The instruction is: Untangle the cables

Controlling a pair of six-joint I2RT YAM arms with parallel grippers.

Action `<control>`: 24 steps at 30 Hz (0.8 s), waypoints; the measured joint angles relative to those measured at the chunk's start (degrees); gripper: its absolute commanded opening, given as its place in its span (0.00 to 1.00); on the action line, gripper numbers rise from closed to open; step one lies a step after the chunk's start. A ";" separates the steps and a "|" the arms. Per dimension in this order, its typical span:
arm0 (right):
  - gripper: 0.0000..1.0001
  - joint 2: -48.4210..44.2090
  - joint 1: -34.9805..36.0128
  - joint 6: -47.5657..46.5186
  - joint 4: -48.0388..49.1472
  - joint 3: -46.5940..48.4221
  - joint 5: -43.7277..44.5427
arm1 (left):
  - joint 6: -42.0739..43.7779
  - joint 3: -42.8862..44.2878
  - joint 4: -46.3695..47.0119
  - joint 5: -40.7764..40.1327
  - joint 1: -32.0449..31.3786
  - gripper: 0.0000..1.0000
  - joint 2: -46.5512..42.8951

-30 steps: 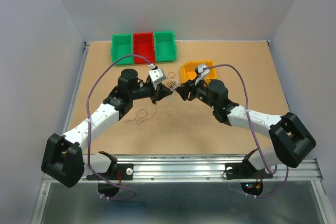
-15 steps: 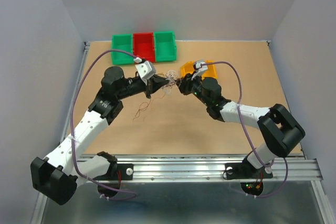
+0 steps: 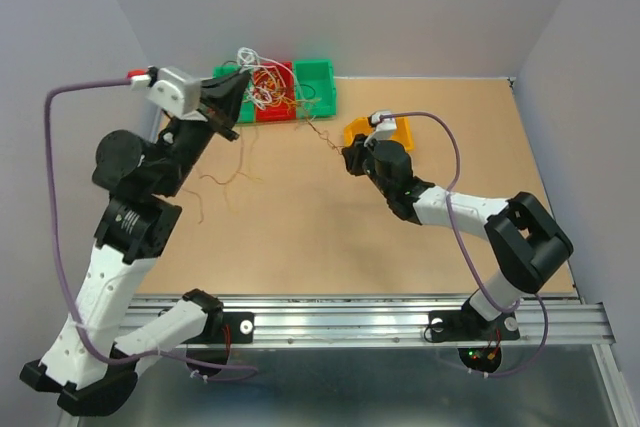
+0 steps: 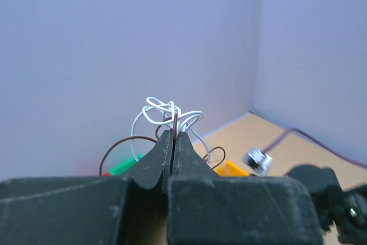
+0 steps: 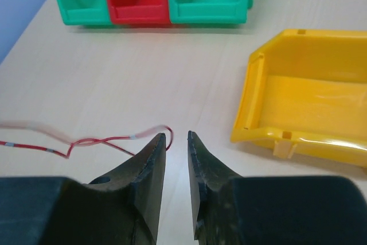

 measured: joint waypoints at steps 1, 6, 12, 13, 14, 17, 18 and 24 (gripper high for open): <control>0.28 -0.35 0.00 -0.04 -1.38 0.00 1.05 | -0.07 0.02 0.28 -3.54 0.00 0.00 -1.68; 0.29 -3.23 0.00 -0.92 -7.98 -0.04 8.90 | 1.99 -0.28 3.52 -23.61 0.00 0.00 -6.05; 0.28 -15.45 -0.07 -2.69 -14.43 -3.78 14.23 | 4.20 -8.31 10.60 -33.11 0.15 0.00 -9.51; 0.33 -17.81 -0.09 -2.99 -15.34 -4.72 14.47 | 4.15 -9.33 10.71 -32.70 0.15 0.00 -9.51; 0.33 -20.65 -0.11 -3.39 -16.11 -5.73 14.36 | 3.98 -10.51 10.73 -31.47 0.20 0.00 -9.31; 0.30 -27.52 -0.17 -4.92 -17.42 -8.17 10.91 | 3.30 -13.62 10.56 -23.82 0.24 0.00 -8.00; 0.30 -29.46 -0.20 -5.40 -17.68 -8.81 8.94 | 2.75 -14.95 10.60 -19.58 0.24 0.00 -7.10; 0.52 -34.51 -0.39 -8.50 -17.88 -11.45 -1.42 | 2.58 -18.75 10.23 -3.65 0.24 0.00 -2.45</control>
